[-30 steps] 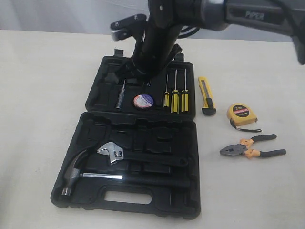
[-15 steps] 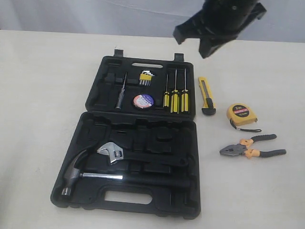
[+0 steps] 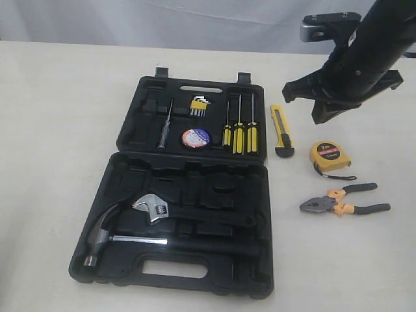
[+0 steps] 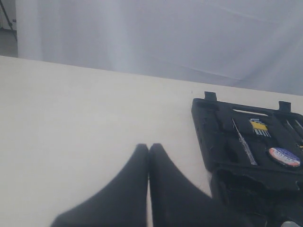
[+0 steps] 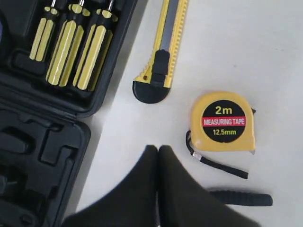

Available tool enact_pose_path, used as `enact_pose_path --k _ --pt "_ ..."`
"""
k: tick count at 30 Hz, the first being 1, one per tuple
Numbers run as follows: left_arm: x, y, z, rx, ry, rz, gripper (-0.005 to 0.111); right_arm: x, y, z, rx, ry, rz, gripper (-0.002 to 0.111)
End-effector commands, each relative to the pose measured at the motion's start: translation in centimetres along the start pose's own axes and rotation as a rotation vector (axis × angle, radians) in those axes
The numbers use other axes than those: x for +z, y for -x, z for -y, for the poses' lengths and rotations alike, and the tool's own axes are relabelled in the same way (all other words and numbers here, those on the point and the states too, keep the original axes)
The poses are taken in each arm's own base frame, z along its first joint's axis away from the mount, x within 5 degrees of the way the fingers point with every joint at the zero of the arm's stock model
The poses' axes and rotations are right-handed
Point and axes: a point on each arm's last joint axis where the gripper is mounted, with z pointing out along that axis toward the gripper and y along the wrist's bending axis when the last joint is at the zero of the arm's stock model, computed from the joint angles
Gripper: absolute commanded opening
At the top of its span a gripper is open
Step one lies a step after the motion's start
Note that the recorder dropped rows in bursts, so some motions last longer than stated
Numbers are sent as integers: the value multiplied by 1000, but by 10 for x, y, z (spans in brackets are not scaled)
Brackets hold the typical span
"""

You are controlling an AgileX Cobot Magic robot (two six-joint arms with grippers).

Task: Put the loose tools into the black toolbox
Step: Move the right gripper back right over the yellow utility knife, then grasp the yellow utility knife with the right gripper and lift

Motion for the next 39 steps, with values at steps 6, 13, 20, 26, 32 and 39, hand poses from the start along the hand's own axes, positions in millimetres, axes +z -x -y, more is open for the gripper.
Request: enact_pose_path --k 6,13,20,26,32,39 --pt "0 1 1 -7 -7 -3 0 44 38 2 38 5 -18 -1" --pt "0 1 1 -7 -7 -3 0 68 57 1 58 19 -7 4" --pt "0 1 1 -7 -7 -3 0 87 60 3 54 10 21 54" --pt "0 1 1 -7 -7 -3 0 93 62 5 35 -9 38 57" --pt "0 1 1 -7 -7 -3 0 105 60 8 14 -45 13 57" --pt "0 1 1 -7 -7 -3 0 134 54 9 16 -46 -41 57"
